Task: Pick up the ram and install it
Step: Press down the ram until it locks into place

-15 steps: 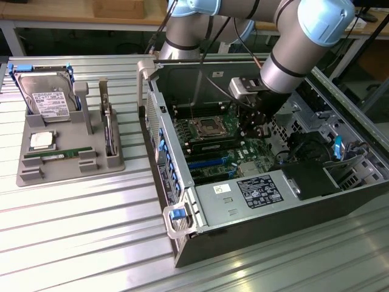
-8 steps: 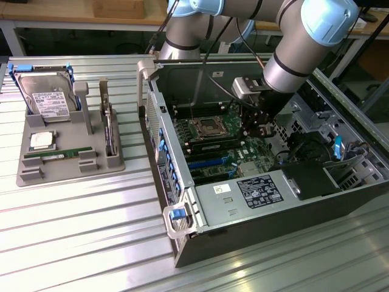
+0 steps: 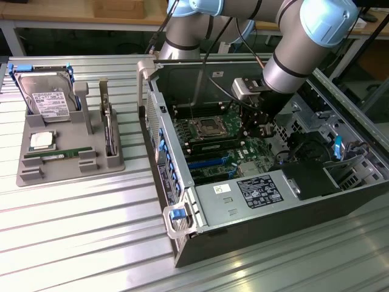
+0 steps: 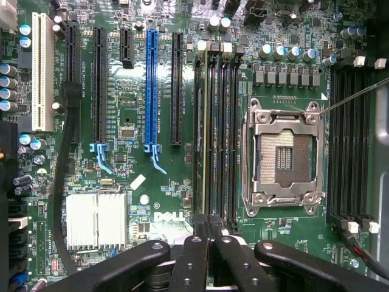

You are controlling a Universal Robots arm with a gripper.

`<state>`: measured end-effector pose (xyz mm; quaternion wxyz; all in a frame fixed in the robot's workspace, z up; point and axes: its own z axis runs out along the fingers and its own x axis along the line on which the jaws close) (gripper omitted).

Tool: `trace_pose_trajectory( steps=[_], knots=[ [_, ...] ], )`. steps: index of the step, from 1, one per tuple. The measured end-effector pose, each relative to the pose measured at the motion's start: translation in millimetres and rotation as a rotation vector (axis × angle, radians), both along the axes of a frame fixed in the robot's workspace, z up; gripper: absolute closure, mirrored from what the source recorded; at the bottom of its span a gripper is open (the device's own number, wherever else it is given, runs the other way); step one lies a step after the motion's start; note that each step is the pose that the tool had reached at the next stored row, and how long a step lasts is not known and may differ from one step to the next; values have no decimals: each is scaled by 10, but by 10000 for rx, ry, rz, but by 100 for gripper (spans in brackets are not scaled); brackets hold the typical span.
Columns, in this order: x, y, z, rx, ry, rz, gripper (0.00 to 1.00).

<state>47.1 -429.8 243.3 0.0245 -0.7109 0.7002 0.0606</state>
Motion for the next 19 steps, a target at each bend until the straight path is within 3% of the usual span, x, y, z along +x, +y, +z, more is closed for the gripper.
trace_pose_trajectory(
  steps=[1, 2, 3, 19],
  knots=[
    [-4, 0, -1, -1, -26, -2, 89],
    [-28, 1, -5, -1, -193, 0, 89],
    [-30, 0, -5, 0, -245, -1, 89],
    [-33, -3, -94, -12, -253, -1, 89]
  ],
)
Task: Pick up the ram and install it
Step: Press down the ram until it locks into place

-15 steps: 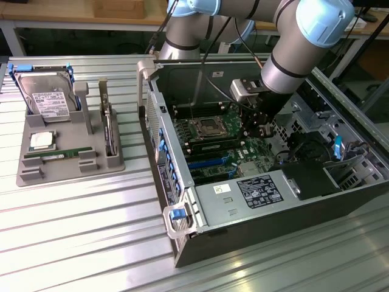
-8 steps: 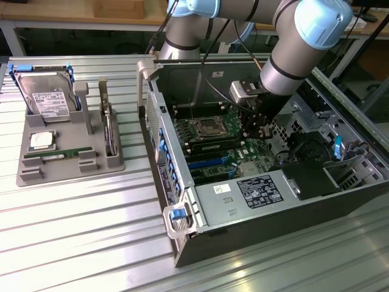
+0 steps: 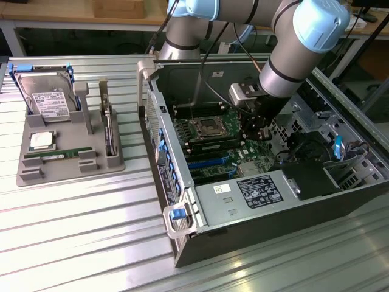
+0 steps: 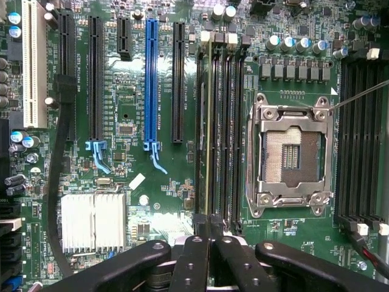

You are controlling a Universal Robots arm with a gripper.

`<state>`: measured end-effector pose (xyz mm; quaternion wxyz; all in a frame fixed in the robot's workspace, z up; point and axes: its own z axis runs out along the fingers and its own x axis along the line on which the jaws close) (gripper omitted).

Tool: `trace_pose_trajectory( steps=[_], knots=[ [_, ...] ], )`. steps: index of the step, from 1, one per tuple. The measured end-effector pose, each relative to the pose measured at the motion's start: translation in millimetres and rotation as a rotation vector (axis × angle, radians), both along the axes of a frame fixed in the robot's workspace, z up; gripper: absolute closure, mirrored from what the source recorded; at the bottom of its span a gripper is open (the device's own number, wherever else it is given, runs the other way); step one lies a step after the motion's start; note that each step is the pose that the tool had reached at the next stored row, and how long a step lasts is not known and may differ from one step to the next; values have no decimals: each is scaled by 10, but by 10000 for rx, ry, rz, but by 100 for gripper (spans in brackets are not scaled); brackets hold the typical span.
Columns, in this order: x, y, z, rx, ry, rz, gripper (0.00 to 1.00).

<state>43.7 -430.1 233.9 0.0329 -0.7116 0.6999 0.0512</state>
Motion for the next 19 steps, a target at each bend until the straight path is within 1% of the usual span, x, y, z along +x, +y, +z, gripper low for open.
trace_pose_trajectory(
  steps=[3, 18, 19],
  knots=[
    [0, -2, -26, -1, 1, 0, 89],
    [0, -2, -32, 3, 0, 0, 89],
    [0, -3, -61, -11, 0, 1, 89]
  ],
)
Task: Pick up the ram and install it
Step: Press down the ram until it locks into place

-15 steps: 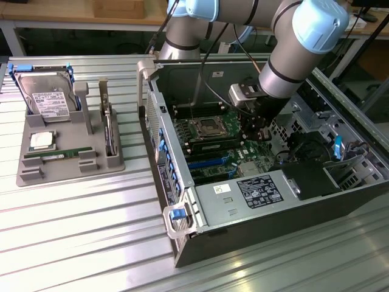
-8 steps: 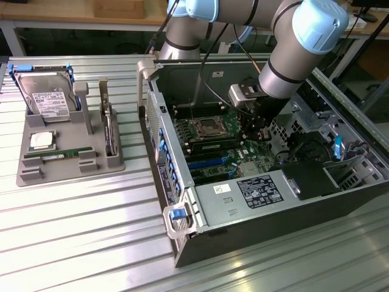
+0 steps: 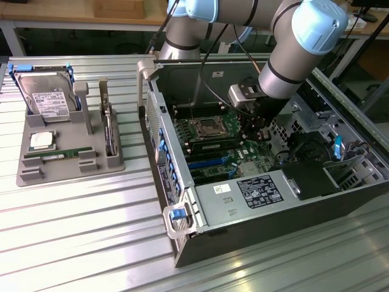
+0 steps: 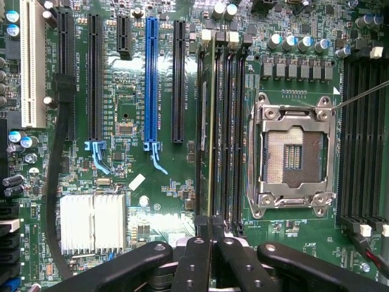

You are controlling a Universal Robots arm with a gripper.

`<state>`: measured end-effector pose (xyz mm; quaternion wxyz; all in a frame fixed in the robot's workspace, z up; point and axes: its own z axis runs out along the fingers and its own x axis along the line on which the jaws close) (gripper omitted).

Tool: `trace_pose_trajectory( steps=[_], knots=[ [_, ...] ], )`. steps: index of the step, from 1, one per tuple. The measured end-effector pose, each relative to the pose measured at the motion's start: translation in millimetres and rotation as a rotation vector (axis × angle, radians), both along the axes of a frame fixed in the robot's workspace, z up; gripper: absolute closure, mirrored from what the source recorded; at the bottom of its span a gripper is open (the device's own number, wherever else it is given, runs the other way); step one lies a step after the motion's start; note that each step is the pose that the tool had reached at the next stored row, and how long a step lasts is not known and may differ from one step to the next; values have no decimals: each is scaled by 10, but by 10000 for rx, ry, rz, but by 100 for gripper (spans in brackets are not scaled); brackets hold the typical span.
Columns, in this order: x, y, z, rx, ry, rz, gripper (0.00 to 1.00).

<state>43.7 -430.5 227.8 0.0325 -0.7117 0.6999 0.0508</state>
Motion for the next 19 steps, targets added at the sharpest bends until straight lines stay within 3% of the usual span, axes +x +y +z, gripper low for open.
trace_pose_trajectory(
  steps=[9, 10, 15, 19],
  knots=[
    [-2, 3, 5, 22, -4, 0, 89],
    [-3, 5, 52, 48, -8, -2, 89],
    [-3, 1, 307, 26, -4, -2, 89],
    [-27, 0, 318, 28, -12, 0, 89]
  ],
)
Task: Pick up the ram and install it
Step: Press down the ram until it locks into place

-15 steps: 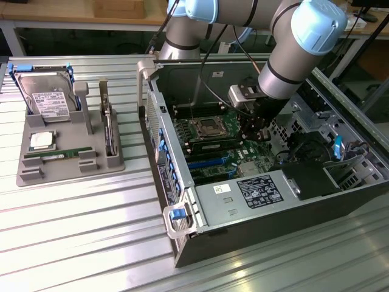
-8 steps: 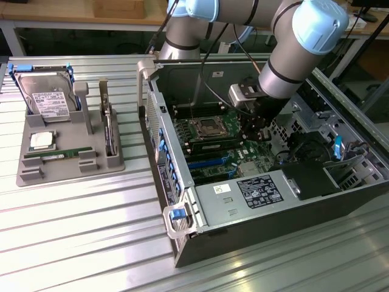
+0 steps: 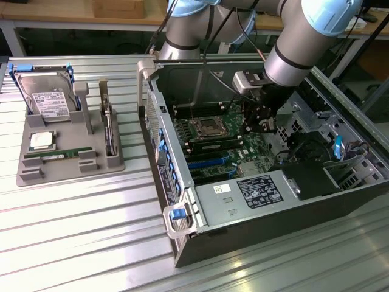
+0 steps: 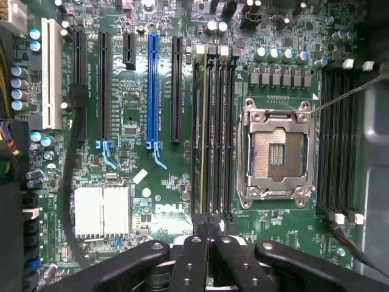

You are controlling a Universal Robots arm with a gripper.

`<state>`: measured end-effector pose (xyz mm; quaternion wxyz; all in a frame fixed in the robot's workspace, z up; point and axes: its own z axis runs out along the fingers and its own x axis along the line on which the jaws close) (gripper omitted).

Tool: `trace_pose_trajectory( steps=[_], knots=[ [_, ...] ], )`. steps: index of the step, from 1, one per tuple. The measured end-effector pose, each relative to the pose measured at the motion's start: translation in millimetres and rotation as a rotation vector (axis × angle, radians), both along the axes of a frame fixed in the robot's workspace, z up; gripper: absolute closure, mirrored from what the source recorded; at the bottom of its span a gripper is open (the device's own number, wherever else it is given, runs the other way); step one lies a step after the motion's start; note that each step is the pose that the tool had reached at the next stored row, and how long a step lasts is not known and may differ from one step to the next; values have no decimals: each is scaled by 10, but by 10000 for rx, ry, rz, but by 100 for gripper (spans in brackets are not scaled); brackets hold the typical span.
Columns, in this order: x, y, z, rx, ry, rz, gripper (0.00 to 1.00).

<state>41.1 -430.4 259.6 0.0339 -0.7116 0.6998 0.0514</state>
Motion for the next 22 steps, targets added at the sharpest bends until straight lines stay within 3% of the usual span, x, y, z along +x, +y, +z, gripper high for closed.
trace_pose_trajectory(
  steps=[3, 17, 19, 20, 22],
  knots=[
    [-94, -6, -1, 0, -14, 1, 89],
    [-899, -70, -2, 0, -154, -1, 89],
    [-900, -67, -2, 1, -156, 1, 89],
    [-920, -23, -2, 0, -155, 0, 89],
    [-929, -13, -2, 0, -156, 1, 89]
  ],
)
